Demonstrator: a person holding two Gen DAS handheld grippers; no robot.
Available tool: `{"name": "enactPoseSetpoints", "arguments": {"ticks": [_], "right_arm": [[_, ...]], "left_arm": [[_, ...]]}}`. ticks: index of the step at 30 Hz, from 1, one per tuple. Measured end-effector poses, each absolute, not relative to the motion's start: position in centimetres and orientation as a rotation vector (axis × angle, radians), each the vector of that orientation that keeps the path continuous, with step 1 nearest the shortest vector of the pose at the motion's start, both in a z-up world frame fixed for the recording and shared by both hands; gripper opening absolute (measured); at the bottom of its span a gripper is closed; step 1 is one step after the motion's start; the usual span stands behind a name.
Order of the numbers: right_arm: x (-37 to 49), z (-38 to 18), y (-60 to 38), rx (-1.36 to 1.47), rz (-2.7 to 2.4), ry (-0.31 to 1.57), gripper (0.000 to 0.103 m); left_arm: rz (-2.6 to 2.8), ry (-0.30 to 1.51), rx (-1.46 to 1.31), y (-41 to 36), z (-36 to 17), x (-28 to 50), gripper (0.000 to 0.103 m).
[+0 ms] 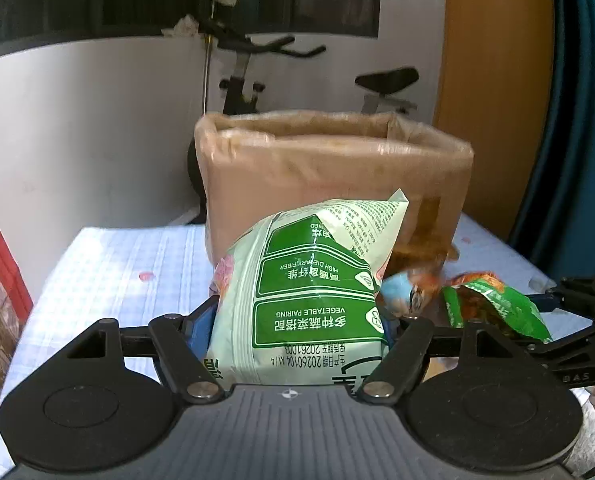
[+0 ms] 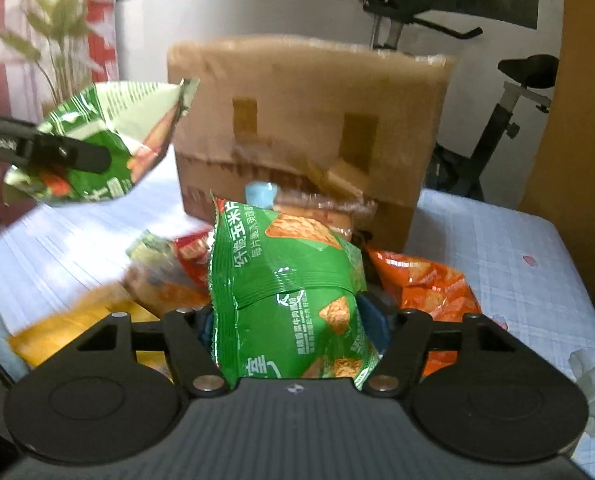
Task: Organize snacks
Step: 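Lift both bags into the lined box and open both tools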
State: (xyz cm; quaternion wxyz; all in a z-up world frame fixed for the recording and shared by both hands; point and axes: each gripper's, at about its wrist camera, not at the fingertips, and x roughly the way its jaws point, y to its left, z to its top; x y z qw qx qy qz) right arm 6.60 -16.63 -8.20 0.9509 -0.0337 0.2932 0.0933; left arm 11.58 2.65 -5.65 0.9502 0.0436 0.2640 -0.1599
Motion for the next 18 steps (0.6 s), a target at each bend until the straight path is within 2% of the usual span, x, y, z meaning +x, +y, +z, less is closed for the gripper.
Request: {"name": "enactPoseSetpoints", "arguments": {"ticks": [8,18], "right_arm": [[5.1,-2.7,-18.1,0.023,0.205,0.479,0.068],[8.2,5.2,-18.7,0.027,0.242,0.289,0.068]], "left_arm": [[-0.337,0.453,0.059,2.9,-2.5,11.1,0.076],[-0.329,0.360,0.040,2.1,1.4,13.8,0.076]]}}
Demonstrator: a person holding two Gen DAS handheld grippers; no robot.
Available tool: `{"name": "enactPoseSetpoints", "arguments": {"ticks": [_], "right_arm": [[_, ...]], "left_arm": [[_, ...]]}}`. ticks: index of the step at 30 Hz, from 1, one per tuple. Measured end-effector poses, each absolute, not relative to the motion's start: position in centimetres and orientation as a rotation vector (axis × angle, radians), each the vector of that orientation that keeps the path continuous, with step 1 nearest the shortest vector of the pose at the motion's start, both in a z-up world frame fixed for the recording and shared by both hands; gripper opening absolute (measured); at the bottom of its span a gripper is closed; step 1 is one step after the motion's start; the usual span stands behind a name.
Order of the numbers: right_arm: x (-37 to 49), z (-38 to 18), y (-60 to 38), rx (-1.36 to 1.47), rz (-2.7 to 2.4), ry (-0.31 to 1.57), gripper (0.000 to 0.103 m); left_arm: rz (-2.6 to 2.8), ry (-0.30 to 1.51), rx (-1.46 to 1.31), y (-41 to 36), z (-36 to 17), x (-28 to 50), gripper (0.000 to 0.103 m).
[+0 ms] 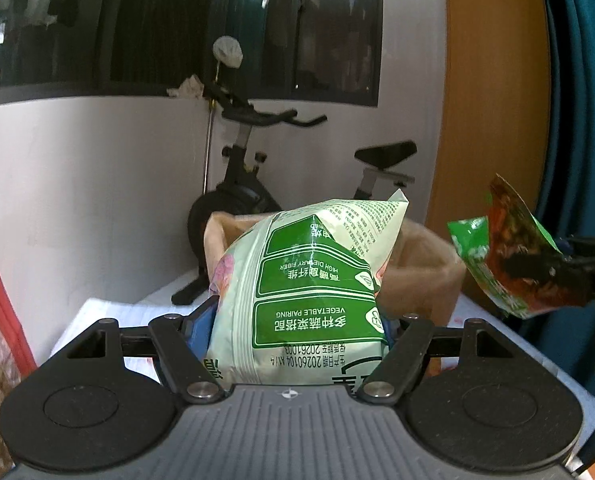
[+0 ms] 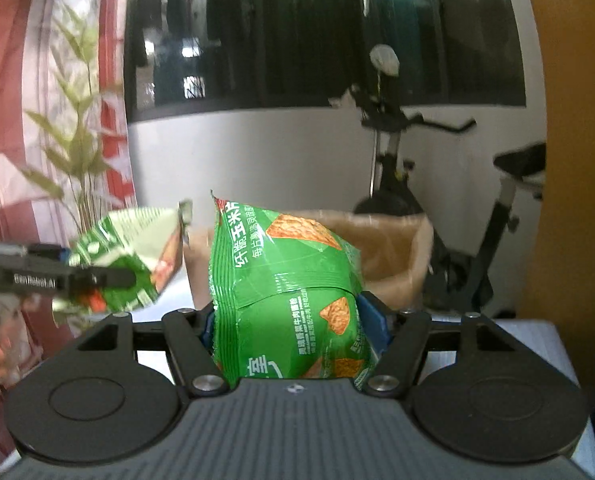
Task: Organize snacks
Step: 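Lift both bags into the lined box and open both tools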
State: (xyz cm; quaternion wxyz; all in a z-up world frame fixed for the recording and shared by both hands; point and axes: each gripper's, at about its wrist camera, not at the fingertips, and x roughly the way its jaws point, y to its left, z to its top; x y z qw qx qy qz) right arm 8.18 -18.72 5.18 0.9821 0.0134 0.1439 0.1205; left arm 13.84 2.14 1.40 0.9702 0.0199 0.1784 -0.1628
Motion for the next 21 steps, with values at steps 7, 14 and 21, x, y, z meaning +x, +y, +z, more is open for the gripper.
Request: {"name": "enactPoseSetpoints", "arguments": {"ticks": [7,14,21], "right_arm": [[14.2,7.5,-19.4,0.047,0.254,0.260,0.068],[22.0,6.7,-20.1,0.053,0.226,0.294,0.068],[26.6,4.1,-20.9,0.113,0.185,0.370,0.070]], "left_arm": [[-0.319,0.327,0.016,0.6,3.9,18.7,0.077],[-0.307,0.364,0.006,-1.8,4.7,26.6,0.077],[-0.299,0.467,0.021,-3.7,3.7,31.8,0.079]]}}
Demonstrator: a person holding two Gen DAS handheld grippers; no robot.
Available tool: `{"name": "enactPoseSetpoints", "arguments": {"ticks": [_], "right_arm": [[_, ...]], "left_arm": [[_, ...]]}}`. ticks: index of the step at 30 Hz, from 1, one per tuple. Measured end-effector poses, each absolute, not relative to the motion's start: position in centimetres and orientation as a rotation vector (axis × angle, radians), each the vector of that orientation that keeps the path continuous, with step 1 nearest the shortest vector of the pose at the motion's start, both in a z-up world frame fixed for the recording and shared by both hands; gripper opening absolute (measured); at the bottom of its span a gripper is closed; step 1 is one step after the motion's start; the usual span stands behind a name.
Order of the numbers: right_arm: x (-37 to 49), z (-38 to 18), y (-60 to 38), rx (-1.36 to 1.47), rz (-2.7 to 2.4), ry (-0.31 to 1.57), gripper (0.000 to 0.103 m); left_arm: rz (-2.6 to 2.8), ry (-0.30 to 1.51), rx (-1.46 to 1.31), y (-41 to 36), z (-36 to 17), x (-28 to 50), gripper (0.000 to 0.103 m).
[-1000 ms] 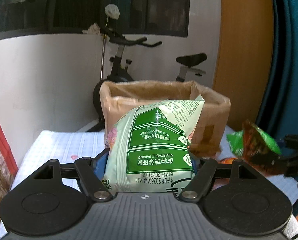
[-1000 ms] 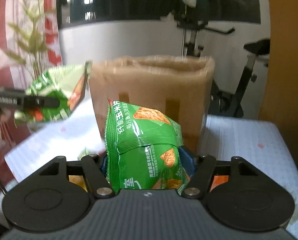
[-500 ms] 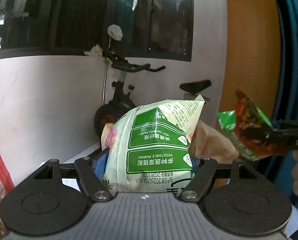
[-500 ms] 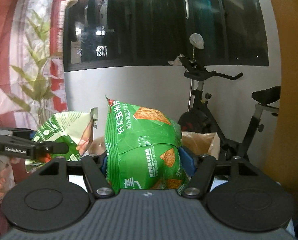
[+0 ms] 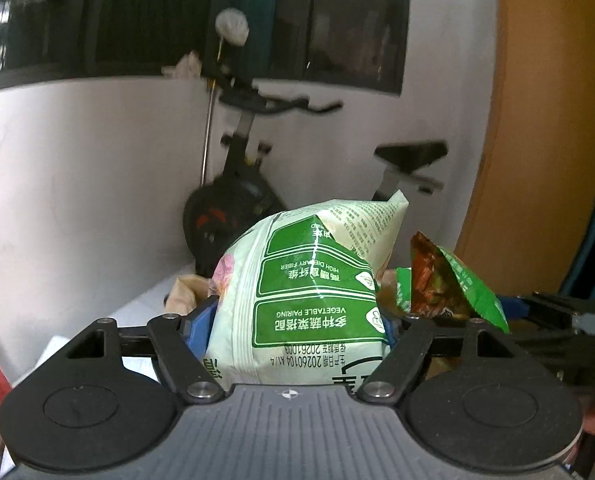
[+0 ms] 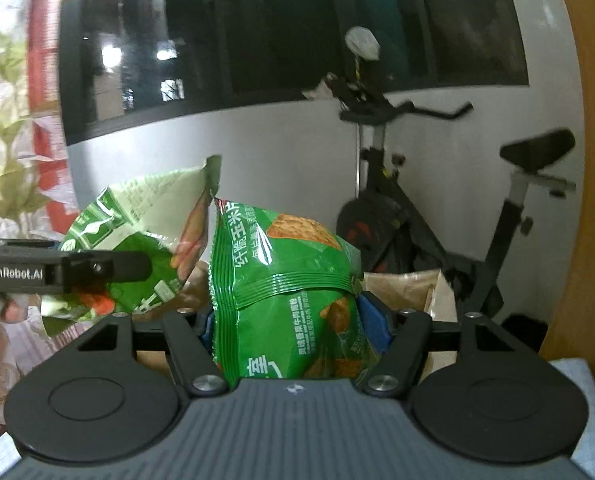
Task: Organize snacks
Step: 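Lift both bags into the lined box and open both tools, then move both tools out of the box back to the snack pile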
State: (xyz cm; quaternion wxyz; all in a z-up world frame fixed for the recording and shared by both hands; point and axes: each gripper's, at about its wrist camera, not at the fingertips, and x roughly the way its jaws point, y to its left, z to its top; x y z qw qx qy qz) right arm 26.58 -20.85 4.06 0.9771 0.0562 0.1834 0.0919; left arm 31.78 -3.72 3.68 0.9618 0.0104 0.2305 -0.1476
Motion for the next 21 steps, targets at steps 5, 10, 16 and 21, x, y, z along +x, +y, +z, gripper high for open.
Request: {"name": "enactPoseSetpoints", "arguments": {"ticks": [5,10,16,21], "right_arm": [[27.6,2.2,-21.1,0.095,0.157,0.425,0.075],[27.0,2.3,-21.7,0.104,0.164,0.436,0.085],[24.6,3.1,-22.3,0.095,0.201,0.425,0.085],[22.2,3.9,-22.7,0.121,0.233,0.426,0.090]], "left_arm": [[-0.264,0.500,0.051,-4.3,2.5,33.2,0.087],[-0.266,0.498,0.058,-3.4,2.6,32.5,0.088],[-0.243,0.492,0.052,-2.5,3.3,30.4,0.088],[-0.221,0.525,-0.008,-0.7,3.4,27.3,0.088]]}}
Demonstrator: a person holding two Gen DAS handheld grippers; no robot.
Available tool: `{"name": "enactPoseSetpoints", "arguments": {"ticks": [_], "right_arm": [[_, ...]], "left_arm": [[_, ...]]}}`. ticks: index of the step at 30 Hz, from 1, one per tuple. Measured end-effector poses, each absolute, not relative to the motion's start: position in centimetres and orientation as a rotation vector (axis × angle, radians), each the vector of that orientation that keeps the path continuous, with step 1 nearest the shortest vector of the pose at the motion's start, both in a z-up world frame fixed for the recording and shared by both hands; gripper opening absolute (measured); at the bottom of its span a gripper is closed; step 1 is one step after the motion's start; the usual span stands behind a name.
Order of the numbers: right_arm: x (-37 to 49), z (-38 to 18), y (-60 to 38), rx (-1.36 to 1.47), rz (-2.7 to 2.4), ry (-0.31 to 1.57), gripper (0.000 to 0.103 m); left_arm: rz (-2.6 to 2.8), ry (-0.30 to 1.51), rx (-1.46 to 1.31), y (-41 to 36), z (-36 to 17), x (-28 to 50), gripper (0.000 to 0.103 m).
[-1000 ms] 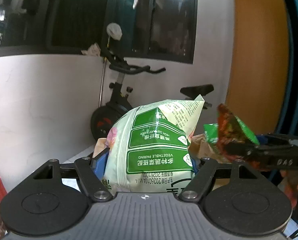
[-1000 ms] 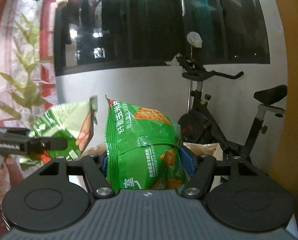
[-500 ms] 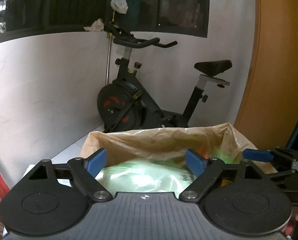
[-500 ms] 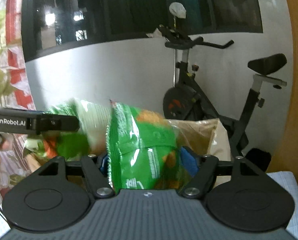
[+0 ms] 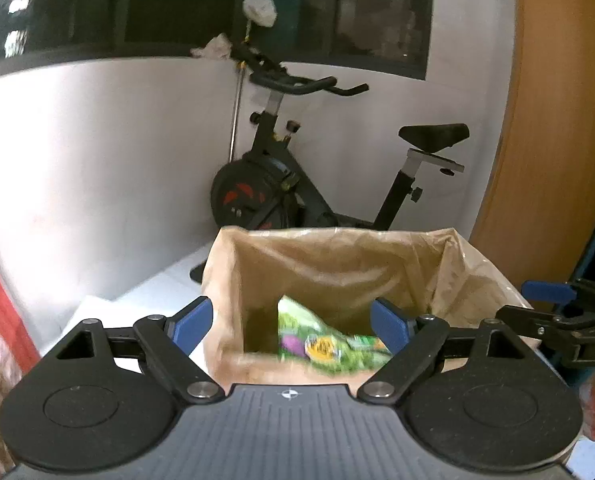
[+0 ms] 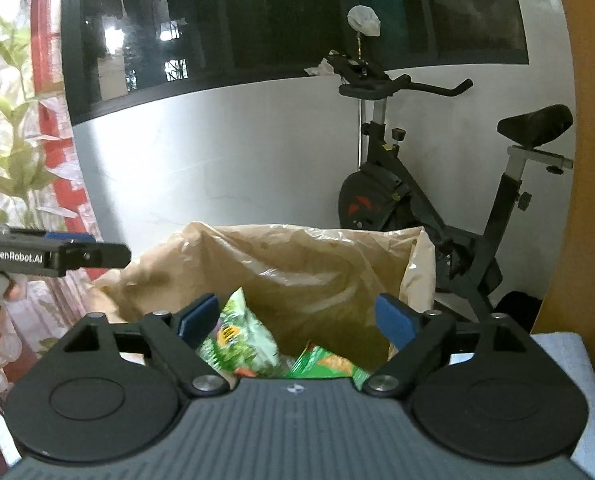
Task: Organize snacks
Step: 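Move both tools out of the box back to the snack pile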
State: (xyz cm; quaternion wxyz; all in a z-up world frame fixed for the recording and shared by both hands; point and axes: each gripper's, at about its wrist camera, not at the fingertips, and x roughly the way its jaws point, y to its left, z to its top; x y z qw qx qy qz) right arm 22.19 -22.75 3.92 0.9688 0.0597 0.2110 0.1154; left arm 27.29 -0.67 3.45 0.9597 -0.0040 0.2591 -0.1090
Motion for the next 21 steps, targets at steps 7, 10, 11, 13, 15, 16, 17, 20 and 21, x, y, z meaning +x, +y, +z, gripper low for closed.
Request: {"name": "enactPoseSetpoints", "arguments": {"ticks": [7,10,11,13,15,16,17,20,21], "right_arm": [[18.1,3.8,-22.2,0.088,0.289,0.409,0.096],[16.7,3.2,-22.0,0.090,0.305,0.410,0.097],[16.3,2.9,-22.0,0.094,0.306,0.411,0.098],[15.7,2.3,-22.1,0.101,0.306,0.415,0.098],[15.0,1.5,-22.2,0.112,0.303,0.420,0.098],[14.7,1.1,-22.3,0.119,0.302,0.422,0.098],[14.5,0.8,-22.5,0.125,0.302,0.424,0.098],[13.9,-0.3,-22.9,0.137,0.293,0.436,0.098],[13.8,-0.6,-23.1,0.139,0.290,0.439,0.098]], "left_arm": [[-0.182,0.516,-0.046,1.0,3.4,22.2,0.088],[-0.184,0.495,-0.043,1.1,3.3,20.2,0.088],[-0.184,0.489,-0.044,1.0,3.3,19.8,0.088],[-0.175,0.476,-0.037,0.8,2.9,18.6,0.088],[-0.166,0.459,-0.025,0.5,2.5,17.6,0.088],[-0.157,0.450,-0.018,0.4,2.1,16.9,0.088],[-0.148,0.448,-0.014,0.4,1.9,16.4,0.088],[-0.132,0.457,-0.013,0.4,0.7,15.1,0.088],[-0.131,0.464,-0.018,0.5,0.4,14.8,0.088]]}}
